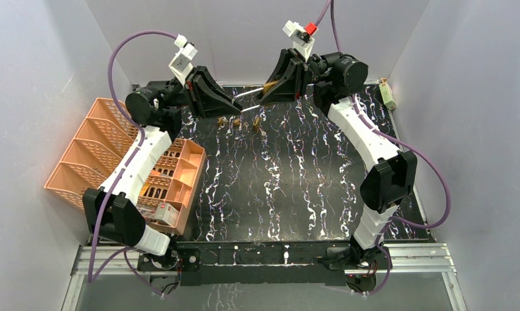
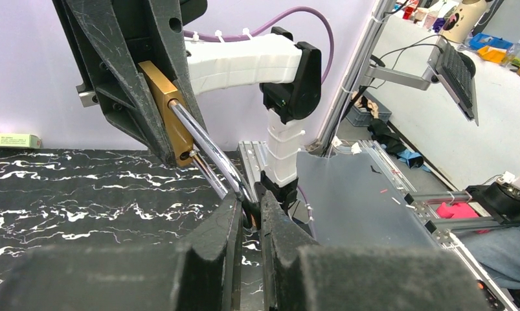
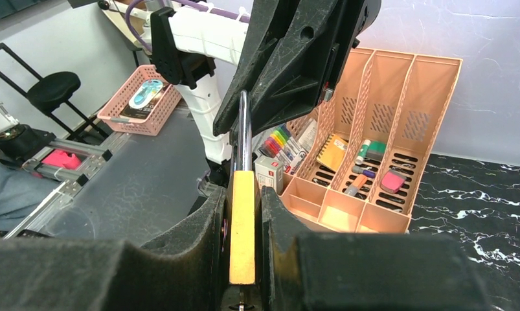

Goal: Lock with the key
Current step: Lock the lock.

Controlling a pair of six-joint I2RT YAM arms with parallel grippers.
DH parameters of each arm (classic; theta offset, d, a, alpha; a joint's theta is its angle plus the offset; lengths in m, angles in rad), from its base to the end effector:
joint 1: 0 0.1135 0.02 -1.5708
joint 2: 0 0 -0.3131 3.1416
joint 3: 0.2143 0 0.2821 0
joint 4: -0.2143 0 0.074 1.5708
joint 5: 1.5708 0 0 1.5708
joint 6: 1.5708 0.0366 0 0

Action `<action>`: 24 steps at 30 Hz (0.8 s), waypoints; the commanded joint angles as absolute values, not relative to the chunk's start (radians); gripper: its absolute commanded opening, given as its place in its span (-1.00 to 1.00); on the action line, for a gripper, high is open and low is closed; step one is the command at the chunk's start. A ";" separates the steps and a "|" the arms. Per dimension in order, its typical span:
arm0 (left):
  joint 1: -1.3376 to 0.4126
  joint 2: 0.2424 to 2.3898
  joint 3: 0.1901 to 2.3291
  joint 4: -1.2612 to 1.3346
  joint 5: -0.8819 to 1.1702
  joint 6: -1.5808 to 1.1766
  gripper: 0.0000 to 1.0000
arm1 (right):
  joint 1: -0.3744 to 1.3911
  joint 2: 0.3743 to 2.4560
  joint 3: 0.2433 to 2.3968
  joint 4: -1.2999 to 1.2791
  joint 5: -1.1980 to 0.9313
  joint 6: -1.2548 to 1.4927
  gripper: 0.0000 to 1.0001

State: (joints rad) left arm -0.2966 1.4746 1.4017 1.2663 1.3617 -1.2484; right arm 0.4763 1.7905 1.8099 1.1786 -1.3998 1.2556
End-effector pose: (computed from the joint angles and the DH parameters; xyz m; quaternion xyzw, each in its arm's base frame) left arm 0.2757 -0.1217 0.5408 0.4828 0.4128 -0.6173 0.4642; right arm 0.3317 0.2117 0.5591 -0.5317 0.3716 0.6499 0.3961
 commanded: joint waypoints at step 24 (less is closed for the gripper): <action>-0.354 1.484 1.443 0.560 1.194 -0.516 -1.00 | 0.623 1.711 1.824 1.101 -1.139 1.194 -1.00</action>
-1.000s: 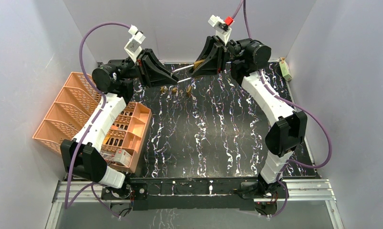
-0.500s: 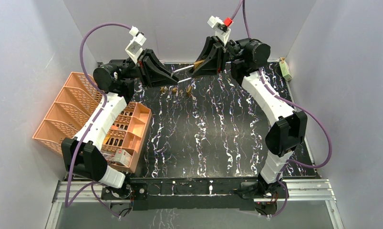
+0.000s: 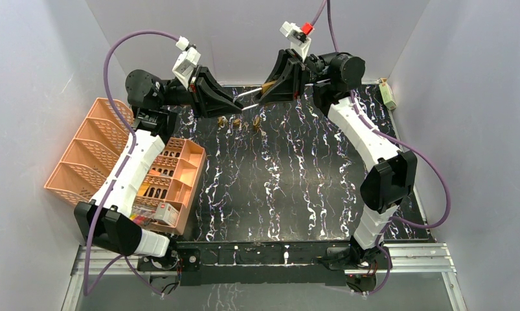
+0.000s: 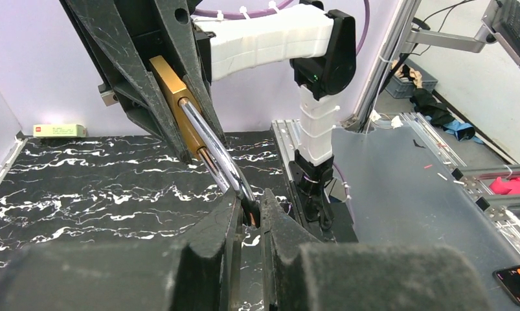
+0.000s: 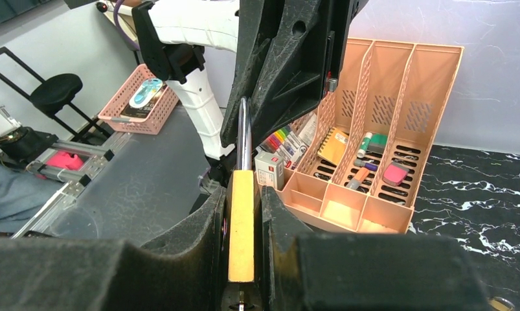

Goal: Lock with the key
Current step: Lock the lock.

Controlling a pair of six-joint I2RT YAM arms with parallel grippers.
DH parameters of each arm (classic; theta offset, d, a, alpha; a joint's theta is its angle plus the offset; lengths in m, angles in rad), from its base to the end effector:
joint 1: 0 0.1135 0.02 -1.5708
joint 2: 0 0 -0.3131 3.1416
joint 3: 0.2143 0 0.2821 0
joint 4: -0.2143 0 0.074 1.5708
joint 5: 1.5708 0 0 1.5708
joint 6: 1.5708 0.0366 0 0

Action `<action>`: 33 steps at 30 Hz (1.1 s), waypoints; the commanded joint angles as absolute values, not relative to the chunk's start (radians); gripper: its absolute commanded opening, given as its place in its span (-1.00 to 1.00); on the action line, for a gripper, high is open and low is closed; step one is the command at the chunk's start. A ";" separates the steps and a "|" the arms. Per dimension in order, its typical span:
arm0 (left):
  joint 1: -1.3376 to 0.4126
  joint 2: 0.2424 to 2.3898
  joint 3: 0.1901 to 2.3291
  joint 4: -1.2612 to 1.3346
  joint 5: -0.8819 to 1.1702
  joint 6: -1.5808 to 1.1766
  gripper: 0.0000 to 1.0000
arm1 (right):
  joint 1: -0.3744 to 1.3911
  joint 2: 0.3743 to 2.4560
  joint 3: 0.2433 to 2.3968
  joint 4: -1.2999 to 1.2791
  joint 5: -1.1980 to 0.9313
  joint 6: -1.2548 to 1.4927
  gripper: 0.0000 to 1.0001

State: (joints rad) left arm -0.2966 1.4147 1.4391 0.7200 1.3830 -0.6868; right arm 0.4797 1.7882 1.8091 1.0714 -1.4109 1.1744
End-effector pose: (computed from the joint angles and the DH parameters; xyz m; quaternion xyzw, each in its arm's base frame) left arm 0.2811 -0.1235 0.5443 0.5130 0.4167 -0.5588 0.5010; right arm 0.3370 0.2160 0.5558 -0.5309 0.3841 0.6484 0.3877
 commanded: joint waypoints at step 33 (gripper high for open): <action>-0.485 1.569 1.442 0.761 0.902 -0.603 -1.00 | 0.855 1.782 1.798 1.098 -1.026 1.044 -1.00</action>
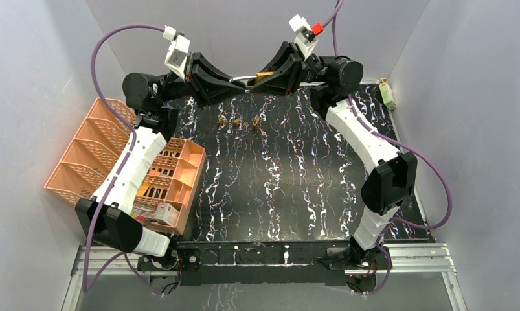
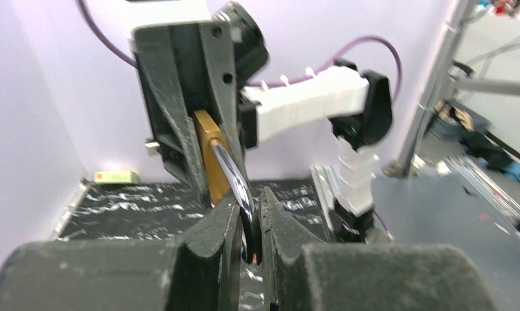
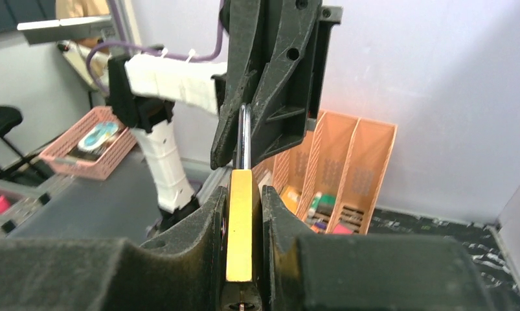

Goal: Lock with the key
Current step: Lock the lock.

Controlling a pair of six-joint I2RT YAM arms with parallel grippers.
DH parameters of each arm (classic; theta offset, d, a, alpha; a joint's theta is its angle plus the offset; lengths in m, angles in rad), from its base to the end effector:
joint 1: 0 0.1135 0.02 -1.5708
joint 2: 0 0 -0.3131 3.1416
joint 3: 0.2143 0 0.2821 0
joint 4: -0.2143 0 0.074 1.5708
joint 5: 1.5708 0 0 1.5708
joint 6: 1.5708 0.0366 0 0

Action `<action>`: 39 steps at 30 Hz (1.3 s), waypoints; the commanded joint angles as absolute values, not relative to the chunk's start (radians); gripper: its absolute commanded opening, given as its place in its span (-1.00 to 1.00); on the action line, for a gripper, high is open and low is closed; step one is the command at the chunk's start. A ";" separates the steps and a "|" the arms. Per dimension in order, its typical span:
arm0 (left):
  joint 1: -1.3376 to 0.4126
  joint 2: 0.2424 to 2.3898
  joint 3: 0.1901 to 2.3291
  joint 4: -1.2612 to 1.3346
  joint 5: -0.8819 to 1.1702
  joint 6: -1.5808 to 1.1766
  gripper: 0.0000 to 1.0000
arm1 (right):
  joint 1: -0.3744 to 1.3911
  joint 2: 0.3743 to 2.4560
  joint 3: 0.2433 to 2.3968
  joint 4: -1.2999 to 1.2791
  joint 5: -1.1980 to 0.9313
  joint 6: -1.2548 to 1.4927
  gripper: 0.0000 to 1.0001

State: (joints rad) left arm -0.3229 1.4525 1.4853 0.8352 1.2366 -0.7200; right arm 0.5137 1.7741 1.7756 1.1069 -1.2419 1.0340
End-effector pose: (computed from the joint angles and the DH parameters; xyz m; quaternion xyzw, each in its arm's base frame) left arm 0.2851 -0.1318 0.5590 0.4782 0.3823 -0.5541 0.5640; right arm 0.3288 0.2253 0.5574 -0.4993 0.3258 0.6487 0.4731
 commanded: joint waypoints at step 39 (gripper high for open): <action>-0.390 1.356 1.522 0.015 0.421 -0.076 0.04 | 0.564 1.338 1.425 0.755 -1.012 0.798 -1.00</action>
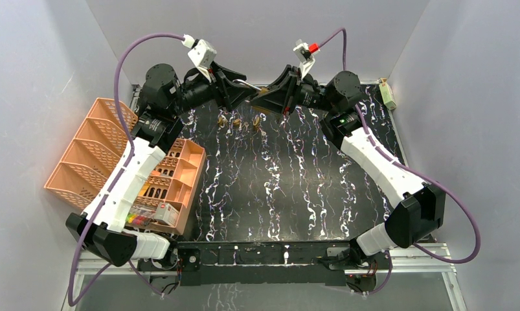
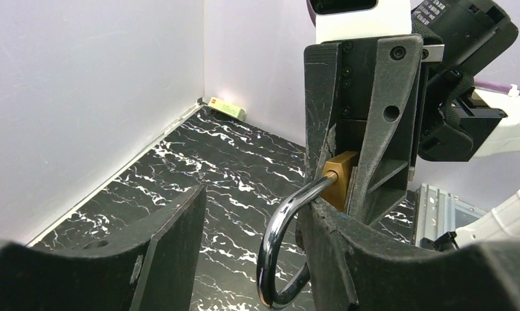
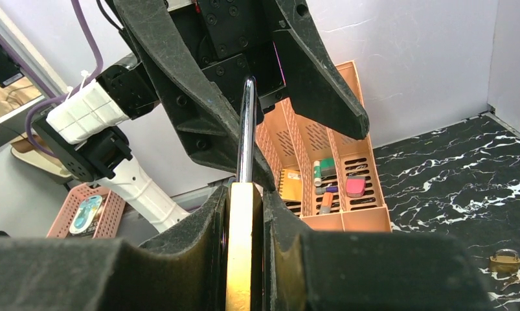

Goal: Lock with the key
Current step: Lock the lock.

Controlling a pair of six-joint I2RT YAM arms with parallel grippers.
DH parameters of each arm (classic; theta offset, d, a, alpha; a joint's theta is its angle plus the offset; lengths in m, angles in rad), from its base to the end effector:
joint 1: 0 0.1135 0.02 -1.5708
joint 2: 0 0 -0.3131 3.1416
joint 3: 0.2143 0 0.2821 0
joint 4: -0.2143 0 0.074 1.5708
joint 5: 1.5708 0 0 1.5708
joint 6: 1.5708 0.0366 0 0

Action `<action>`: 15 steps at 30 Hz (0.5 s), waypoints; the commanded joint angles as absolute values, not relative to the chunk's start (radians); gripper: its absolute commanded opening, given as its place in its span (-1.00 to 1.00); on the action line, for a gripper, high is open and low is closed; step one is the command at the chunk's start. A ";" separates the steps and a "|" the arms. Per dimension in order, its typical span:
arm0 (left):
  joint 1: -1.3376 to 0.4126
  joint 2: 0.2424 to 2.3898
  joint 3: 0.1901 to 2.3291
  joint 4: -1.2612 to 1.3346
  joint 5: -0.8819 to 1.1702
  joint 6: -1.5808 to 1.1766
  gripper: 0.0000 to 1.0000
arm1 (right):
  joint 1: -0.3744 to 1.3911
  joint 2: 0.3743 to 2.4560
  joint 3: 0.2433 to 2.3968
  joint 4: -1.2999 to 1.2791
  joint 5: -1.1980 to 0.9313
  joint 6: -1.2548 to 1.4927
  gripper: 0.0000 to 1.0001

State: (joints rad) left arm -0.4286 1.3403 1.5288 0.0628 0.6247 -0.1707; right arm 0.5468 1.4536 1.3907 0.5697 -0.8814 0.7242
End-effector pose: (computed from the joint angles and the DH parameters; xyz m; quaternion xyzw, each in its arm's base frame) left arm 0.2716 -0.1477 0.5547 0.3158 0.5472 -0.4019 0.6628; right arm 0.2820 0.2047 0.5142 -0.3255 0.4896 0.6368 0.4988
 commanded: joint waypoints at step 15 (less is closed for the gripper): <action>-0.390 1.326 1.535 -0.082 0.407 -0.028 0.06 | 0.506 1.315 1.407 0.742 -1.028 0.807 -1.00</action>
